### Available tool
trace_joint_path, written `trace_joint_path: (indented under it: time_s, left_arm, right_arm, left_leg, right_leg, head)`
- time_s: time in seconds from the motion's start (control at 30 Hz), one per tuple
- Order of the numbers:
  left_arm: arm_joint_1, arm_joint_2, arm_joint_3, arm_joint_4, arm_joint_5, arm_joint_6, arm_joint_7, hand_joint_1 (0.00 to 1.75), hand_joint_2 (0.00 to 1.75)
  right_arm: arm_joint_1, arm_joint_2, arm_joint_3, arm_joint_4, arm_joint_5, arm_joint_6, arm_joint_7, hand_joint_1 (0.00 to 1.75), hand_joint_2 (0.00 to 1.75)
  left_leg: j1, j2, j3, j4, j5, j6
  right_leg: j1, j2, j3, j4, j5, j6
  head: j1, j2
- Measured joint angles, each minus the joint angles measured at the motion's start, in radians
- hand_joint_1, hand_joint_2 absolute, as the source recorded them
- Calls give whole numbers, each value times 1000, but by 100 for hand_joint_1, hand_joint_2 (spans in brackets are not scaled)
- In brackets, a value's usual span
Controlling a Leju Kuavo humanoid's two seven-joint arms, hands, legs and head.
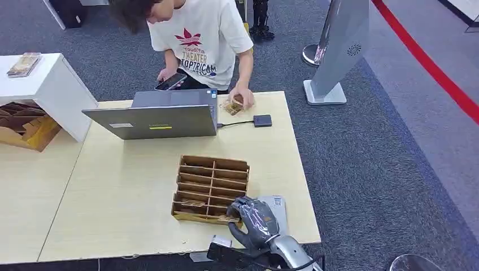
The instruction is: Pass the card to the sensor for recognition and then transmit it.
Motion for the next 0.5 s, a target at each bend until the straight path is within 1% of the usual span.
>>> trace_joint_path:
  time_s: [0.03,0.07,0.5]
  left_arm:
    - [0,0,0,0,0,0,0,0,175]
    - [0,0,1,0,0,-1,0,0,175]
    - [1,-2,24,0,0,-2,0,0,175]
  right_arm:
    - [0,0,0,1,0,0,0,173,175]
    - [0,0,-2,1,0,0,0,175,175]
    - [2,2,-12,4,2,1,8,175,175]
  left_leg:
    - [0,0,0,0,0,0]
    - [0,0,0,0,0,0]
    - [0,0,0,0,0,0]
  right_leg:
    - [0,0,0,0,0,0]
    - [0,0,0,0,0,0]
    - [0,0,0,0,0,0]
  head:
    - [0,0]
    - [0,0]
    - [0,0]
